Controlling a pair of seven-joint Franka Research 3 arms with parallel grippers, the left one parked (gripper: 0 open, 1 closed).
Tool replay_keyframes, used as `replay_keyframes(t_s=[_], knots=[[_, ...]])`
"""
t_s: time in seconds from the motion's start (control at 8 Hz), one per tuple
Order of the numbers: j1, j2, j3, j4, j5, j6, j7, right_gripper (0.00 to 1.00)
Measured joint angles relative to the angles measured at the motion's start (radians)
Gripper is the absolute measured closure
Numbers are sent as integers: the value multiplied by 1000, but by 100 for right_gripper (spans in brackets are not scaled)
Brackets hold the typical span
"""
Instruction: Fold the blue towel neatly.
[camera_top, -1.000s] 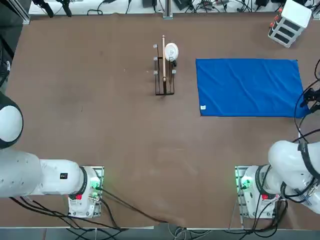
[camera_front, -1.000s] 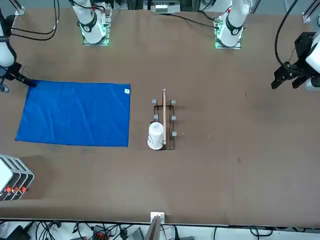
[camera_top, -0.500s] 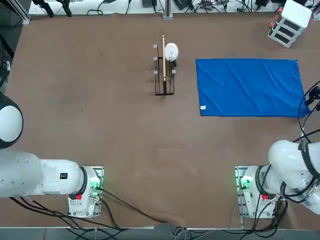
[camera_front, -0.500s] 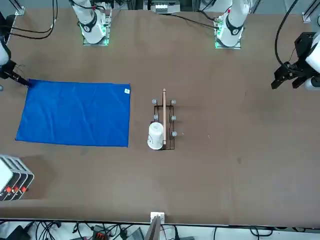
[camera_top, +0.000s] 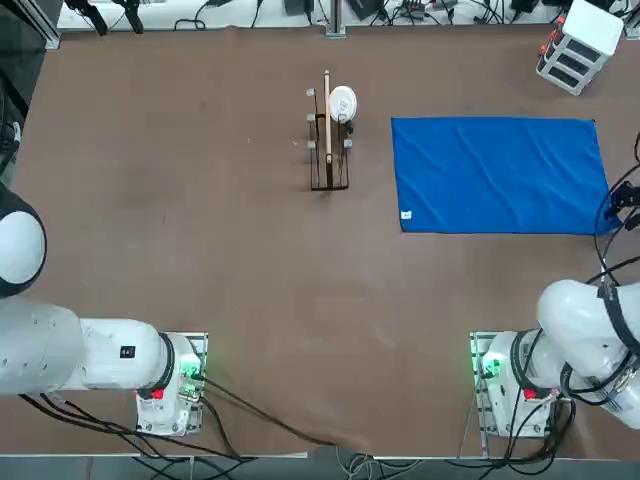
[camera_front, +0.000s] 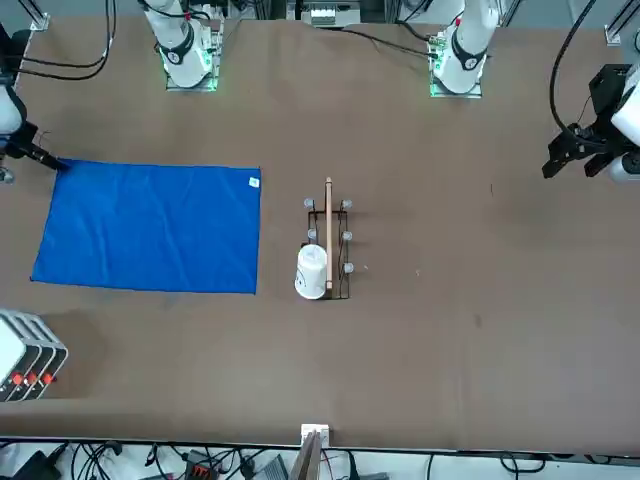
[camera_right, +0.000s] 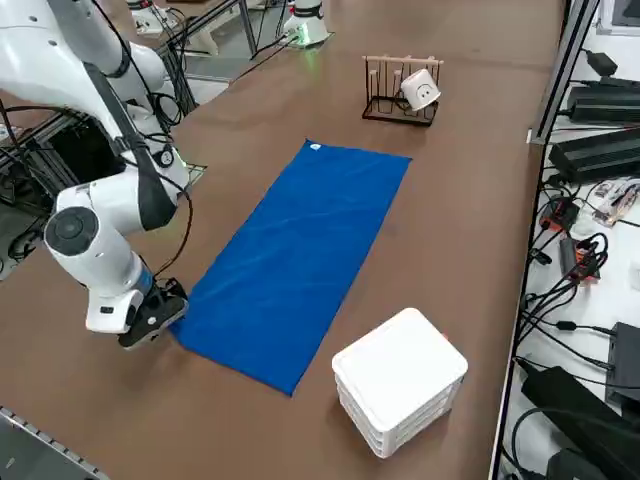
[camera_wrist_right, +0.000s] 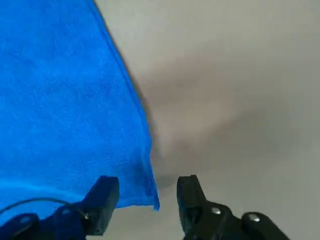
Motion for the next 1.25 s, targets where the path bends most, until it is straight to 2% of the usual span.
replay_keyframes(t_s=[0.5, 1.0, 1.25], knots=[[-13, 6, 0, 4, 0, 0, -14, 30], [-17, 5, 0, 7, 0, 0, -15, 39], [-18, 5, 0, 7, 0, 0, -15, 52]])
